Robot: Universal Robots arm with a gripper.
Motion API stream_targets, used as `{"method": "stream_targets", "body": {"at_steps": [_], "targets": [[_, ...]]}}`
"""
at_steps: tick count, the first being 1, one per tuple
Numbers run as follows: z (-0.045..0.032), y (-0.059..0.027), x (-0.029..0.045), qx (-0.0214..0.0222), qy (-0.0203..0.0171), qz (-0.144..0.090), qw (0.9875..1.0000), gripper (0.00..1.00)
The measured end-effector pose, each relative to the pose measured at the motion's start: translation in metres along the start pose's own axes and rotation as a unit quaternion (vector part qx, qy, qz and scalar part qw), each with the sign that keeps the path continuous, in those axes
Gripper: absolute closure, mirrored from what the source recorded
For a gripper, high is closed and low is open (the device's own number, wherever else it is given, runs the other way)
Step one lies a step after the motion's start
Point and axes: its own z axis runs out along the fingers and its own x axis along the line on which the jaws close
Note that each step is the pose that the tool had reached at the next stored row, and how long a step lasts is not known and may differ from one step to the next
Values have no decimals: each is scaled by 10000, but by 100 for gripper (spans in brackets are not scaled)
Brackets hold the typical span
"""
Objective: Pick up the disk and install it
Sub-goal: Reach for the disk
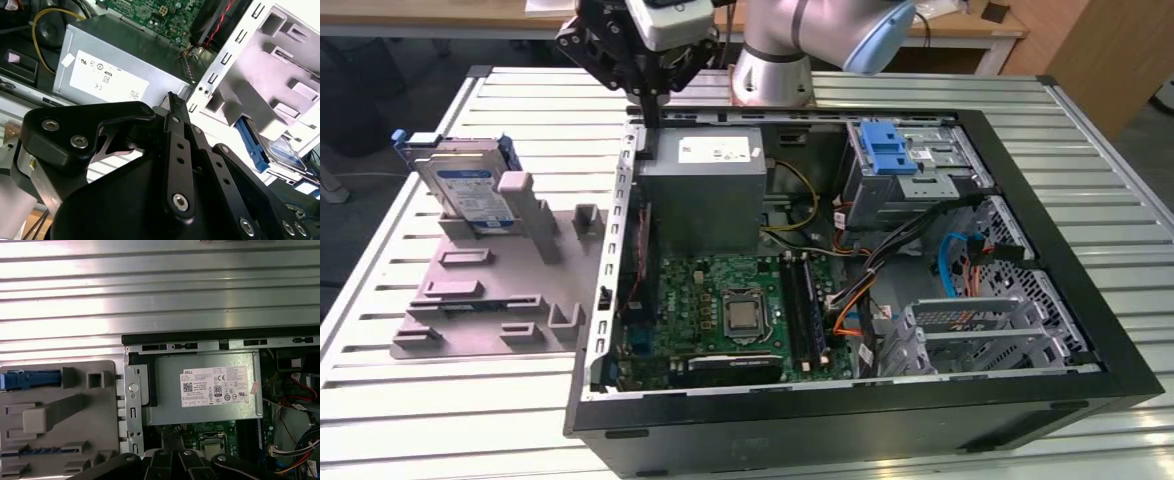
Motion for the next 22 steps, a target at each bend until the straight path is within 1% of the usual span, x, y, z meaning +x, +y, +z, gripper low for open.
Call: {"method": "stream_targets", "body": {"at_steps": [10, 18, 22], "targets": [[0, -7, 161, 0, 0, 0, 10000, 89], [1, -14, 325, 0, 1, 0, 10000, 89], [1, -10, 421, 1, 4, 3, 10000, 89]]}}
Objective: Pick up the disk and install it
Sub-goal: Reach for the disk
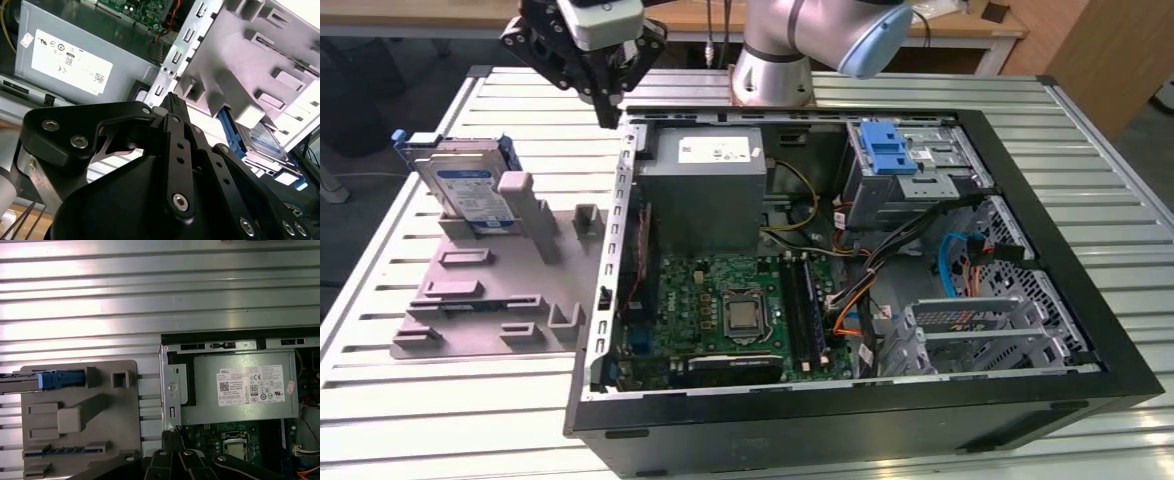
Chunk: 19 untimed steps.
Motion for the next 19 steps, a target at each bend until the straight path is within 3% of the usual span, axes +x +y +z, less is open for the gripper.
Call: {"method": "stream_targets", "body": {"at_steps": [15, 19], "targets": [[6, 30, 314, 2, 19, 7, 10000, 89], [8, 37, 393, 3, 44, 12, 10000, 89]]}}
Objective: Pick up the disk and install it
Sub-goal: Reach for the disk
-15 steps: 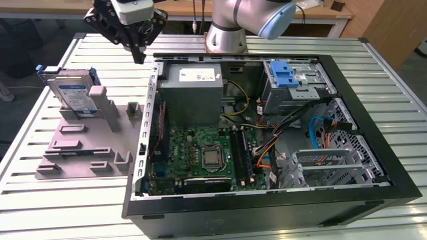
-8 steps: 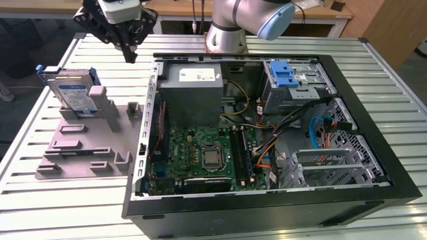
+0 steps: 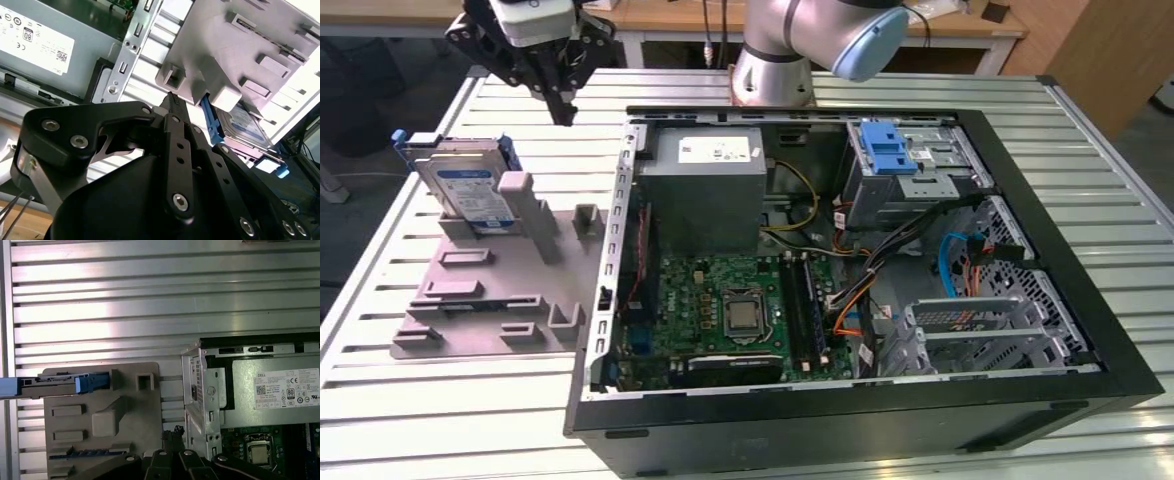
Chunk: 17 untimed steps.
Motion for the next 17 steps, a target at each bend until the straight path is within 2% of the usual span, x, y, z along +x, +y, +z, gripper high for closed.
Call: {"method": "stream_targets", "body": {"at_steps": [4, 7, 10, 17], "targets": [[3, 16, 60, 7, 76, 10, 10000, 89], [7, 23, 128, 10, 115, 12, 9999, 89], [12, 26, 209, 11, 129, 13, 9999, 89], [23, 47, 376, 11, 131, 13, 9999, 89]]}}
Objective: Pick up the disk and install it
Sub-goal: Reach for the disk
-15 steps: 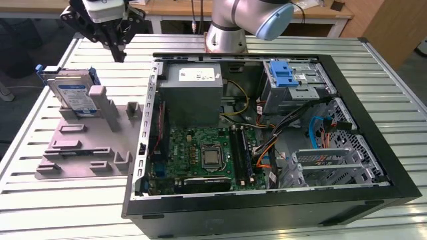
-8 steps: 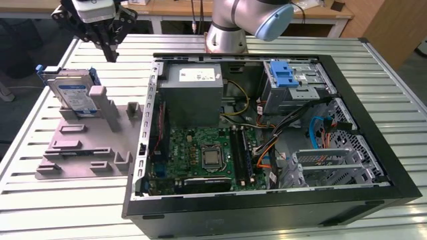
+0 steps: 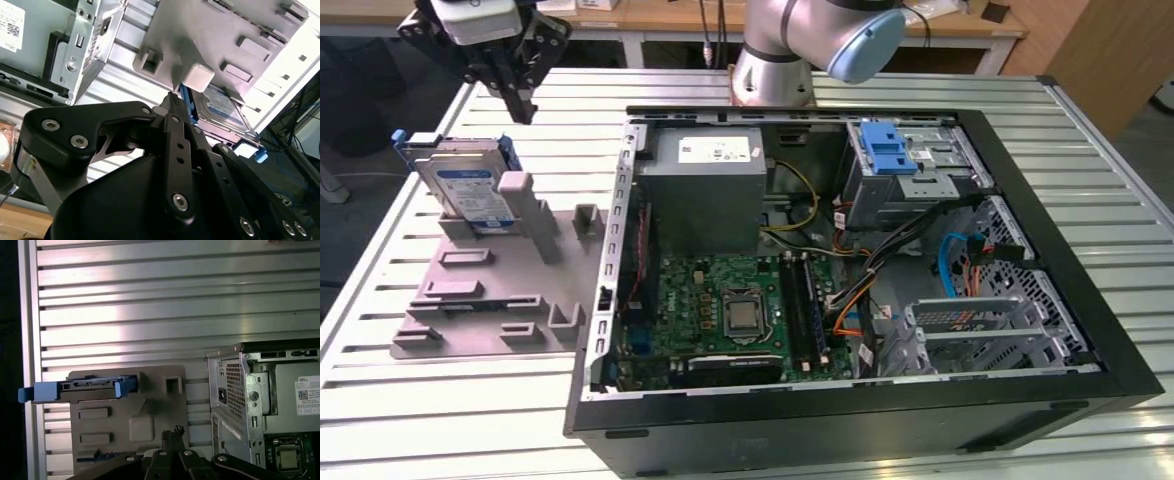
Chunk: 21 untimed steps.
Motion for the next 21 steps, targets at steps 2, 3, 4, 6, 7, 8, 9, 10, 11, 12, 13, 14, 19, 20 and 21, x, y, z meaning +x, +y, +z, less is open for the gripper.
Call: {"method": "stream_targets", "body": {"at_steps": [2, 3, 4, 6, 7, 8, 9, 10, 11, 12, 13, 14, 19, 20, 21], "targets": [[3, 6, 42, 0, 0, 0, 10000, 89], [5, 9, 65, 0, 0, -1, 10000, 89], [6, 11, 86, 0, 0, -1, 10000, 89], [8, 15, 128, 0, 0, 0, 10000, 89], [10, 17, 149, 0, 0, 0, 10000, 89], [10, 18, 168, 0, 0, 0, 10000, 89], [11, 19, 186, 0, 1, 0, 10000, 89], [13, 21, 204, 0, 0, 0, 10000, 89], [14, 22, 222, 0, 0, 0, 10000, 89], [15, 23, 238, 0, 0, 0, 10000, 89], [15, 24, 253, 0, 0, 0, 10000, 89], [16, 25, 269, 0, 0, -1, 10000, 89], [21, 34, 361, 0, 1, 0, 10000, 89], [22, 36, 381, 0, 1, 0, 10000, 89], [23, 37, 401, 0, 1, 0, 10000, 89]]}}
